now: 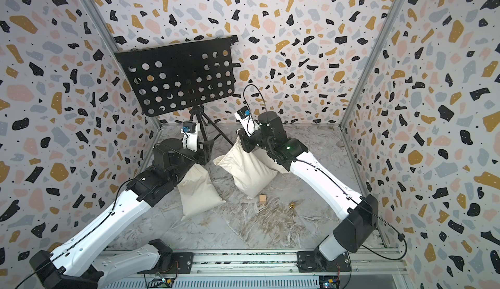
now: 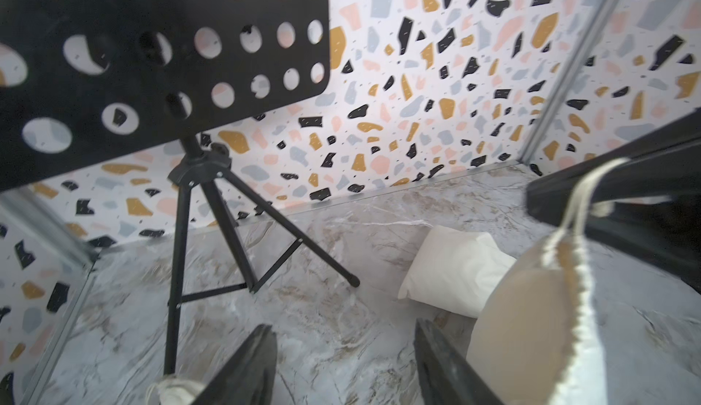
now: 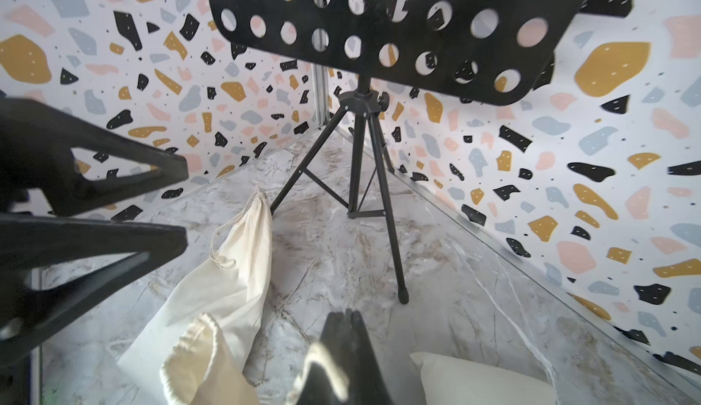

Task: Close the soil bag
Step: Pick up the soil bag from the center of the board, then frap the soil bag at the center of the board.

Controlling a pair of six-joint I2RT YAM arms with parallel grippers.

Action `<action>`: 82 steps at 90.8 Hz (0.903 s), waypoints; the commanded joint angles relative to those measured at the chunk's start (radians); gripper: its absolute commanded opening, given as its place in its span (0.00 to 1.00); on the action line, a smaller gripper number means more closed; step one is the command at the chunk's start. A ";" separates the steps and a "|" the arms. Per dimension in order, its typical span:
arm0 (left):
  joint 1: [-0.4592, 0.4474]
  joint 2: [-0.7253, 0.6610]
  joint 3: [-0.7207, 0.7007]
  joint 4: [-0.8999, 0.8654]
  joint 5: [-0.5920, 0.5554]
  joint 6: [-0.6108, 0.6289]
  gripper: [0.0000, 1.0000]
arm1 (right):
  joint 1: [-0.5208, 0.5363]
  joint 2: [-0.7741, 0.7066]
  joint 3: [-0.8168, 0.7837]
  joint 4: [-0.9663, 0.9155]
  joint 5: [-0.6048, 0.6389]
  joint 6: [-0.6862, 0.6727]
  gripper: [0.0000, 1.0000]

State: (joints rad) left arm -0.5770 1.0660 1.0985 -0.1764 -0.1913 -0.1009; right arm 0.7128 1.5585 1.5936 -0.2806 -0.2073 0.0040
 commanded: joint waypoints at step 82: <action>-0.012 0.294 0.082 0.217 0.331 -0.004 0.21 | 0.017 -0.014 0.118 -0.034 -0.034 -0.041 0.00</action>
State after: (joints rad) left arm -0.5842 1.3125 1.1774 0.0036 0.2012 -0.0784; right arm 0.7193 1.5997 1.6451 -0.3603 -0.2073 -0.0307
